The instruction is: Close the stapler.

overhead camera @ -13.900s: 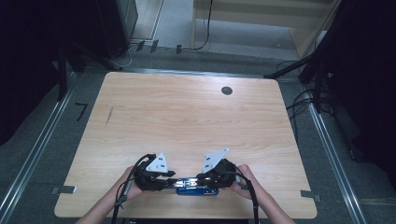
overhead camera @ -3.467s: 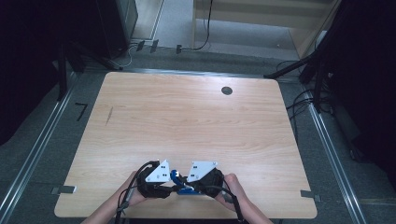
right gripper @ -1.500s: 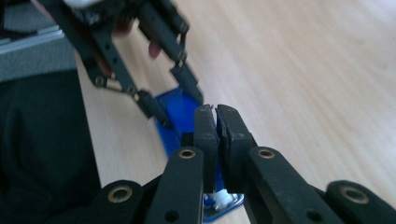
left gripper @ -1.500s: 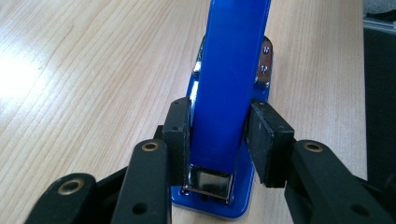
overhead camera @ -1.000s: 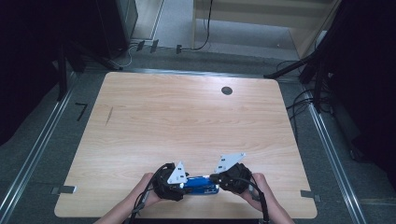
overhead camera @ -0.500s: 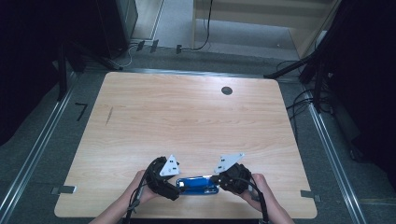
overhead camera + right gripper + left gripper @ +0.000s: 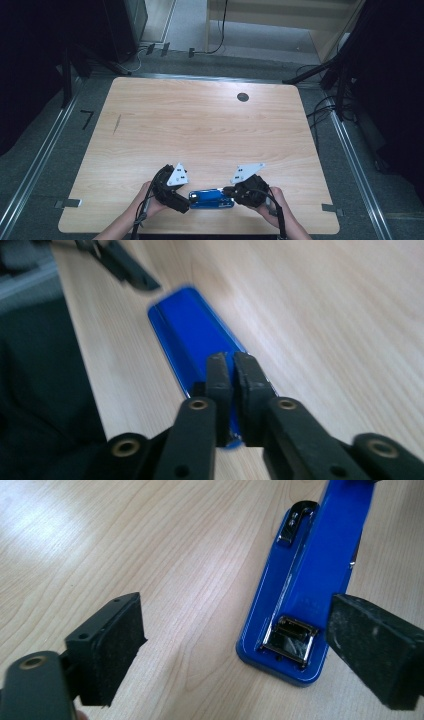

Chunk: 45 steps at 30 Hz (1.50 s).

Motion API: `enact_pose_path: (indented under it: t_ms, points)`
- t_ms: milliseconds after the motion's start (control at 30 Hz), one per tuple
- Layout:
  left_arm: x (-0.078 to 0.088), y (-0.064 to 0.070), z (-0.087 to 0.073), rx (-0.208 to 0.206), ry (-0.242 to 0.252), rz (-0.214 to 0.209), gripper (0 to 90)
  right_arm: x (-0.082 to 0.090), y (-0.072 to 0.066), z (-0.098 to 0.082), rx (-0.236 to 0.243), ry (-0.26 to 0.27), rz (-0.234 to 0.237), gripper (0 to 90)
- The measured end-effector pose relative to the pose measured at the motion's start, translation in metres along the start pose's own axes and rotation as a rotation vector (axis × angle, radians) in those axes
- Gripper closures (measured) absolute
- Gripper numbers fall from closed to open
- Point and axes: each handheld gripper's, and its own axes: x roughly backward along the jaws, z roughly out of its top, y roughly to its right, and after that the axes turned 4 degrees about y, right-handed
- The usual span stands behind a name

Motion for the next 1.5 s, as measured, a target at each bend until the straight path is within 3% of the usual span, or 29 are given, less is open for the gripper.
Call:
enact_pose_path:
  t_ms: [167, 267, 300, 433, 500, 600, 667, 800, 967, 1200, 1367, 1500]
  points:
    - [0.005, -0.002, 0.001, 0.013, 0.008, 0.028, 6.3, 0.003, 0.002, 0.002, -0.006, -0.003, -0.059, 59.6]
    - [0.008, -0.004, 0.000, 0.027, 0.006, 0.044, 2.4, 0.005, 0.008, 0.001, -0.043, -0.001, -0.102, 35.4]
    - [0.009, -0.005, 0.000, 0.032, 0.007, 0.048, 2.4, 0.005, 0.008, 0.001, -0.043, -0.001, -0.102, 35.4]
    - [0.015, -0.009, -0.002, 0.057, 0.014, 0.072, 0.8, 0.010, 0.017, -0.003, -0.071, 0.014, -0.120, 18.9]
    - [0.018, -0.012, -0.003, 0.067, 0.017, 0.088, 0.3, 0.015, 0.024, -0.006, -0.087, 0.027, -0.151, 13.7]
    - [0.022, -0.017, -0.005, 0.089, 0.023, 0.114, 0.2, 0.018, 0.029, -0.007, -0.104, 0.045, -0.169, 11.0]
    - [0.026, -0.021, -0.006, 0.103, 0.025, 0.126, 0.2, 0.022, 0.033, -0.009, -0.148, 0.060, -0.180, 8.4]
    - [0.034, -0.030, -0.007, 0.126, 0.043, 0.161, 0.2, 0.032, 0.047, -0.015, -0.190, 0.090, -0.225, 7.0]
    - [0.037, -0.042, -0.014, 0.162, 0.038, 0.198, 0.2, 0.037, 0.059, -0.022, -0.225, 0.089, -0.263, 7.0]
    - [0.033, -0.056, -0.027, 0.207, 0.001, 0.244, 0.2, 0.041, 0.080, -0.040, -0.297, 0.057, -0.327, 6.1]
    - [0.030, -0.065, -0.036, 0.231, -0.023, 0.276, 0.2, 0.040, 0.091, -0.052, -0.323, 0.022, -0.385, 5.9]
    - [0.027, -0.074, -0.044, 0.252, -0.061, 0.307, 0.2, 0.035, 0.098, -0.060, -0.343, -0.025, -0.445, 0.0]
